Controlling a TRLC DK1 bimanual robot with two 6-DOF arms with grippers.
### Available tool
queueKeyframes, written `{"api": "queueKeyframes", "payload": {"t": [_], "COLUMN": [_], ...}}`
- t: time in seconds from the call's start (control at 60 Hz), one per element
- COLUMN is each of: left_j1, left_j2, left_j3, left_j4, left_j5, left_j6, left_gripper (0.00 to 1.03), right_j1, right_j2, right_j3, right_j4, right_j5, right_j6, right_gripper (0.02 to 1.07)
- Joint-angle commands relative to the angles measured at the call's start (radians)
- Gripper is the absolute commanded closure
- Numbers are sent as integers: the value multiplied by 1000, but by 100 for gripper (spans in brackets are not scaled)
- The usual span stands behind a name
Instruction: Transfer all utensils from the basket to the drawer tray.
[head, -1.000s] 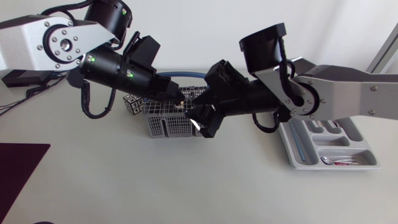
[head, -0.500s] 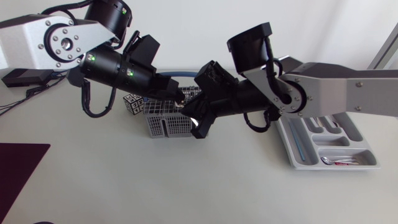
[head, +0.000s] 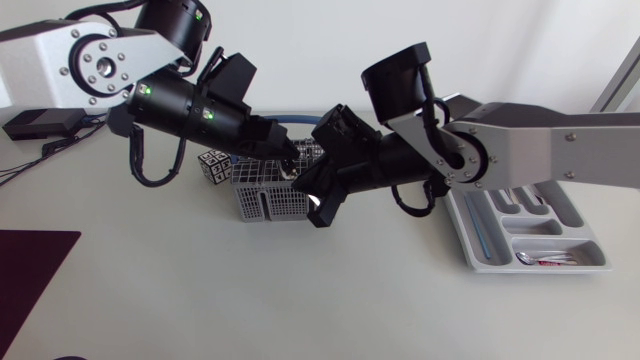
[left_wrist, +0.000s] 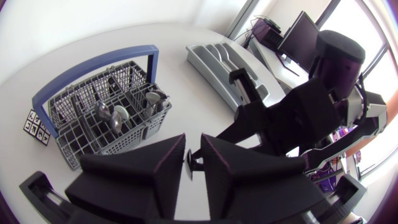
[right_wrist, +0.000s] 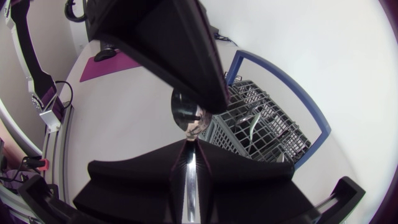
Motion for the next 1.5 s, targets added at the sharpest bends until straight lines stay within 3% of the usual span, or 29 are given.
{"api": "queueKeyframes", "payload": {"t": [0.0, 0.1, 0.25, 0.4, 0.65, 0.933, 1.183, 1.367, 1.483], "left_j1": [12, 25, 59, 85, 71, -34, -79, -80, -80], "left_j2": [-14, -25, -37, -37, -33, -37, -39, -43, -43], "left_j3": [67, 107, 130, 115, 58, -60, -122, -148, -157], "left_j4": [0, 3, 14, 16, 20, 63, 111, 118, 121], "left_j5": [16, 16, 15, -5, -113, -312, -412, -421, -427], "left_j6": [-30, -32, -43, -26, 36, 188, 226, 238, 241], "left_gripper": [49, 38, 36, 36, 36, 36, 37, 37, 37], "right_j1": [-3, -12, -61, -207, -556, -940, -1161, -1239, -1262], "right_j2": [23, 10, -47, -119, -157, -36, 113, 214, 245], "right_j3": [-23, -54, -111, -140, -138, -46, 15, 53, 43], "right_j4": [-17, -28, -81, -224, -529, -790, -810, -802, -729], "right_j5": [-10, -28, -65, -143, -230, -229, -154, -56, -10], "right_j6": [-21, -57, -142, -308, -753, -1282, -1609, -1729, -1762], "right_gripper": [101, 101, 101, 102, 101, 101, 101, 101, 101]}}
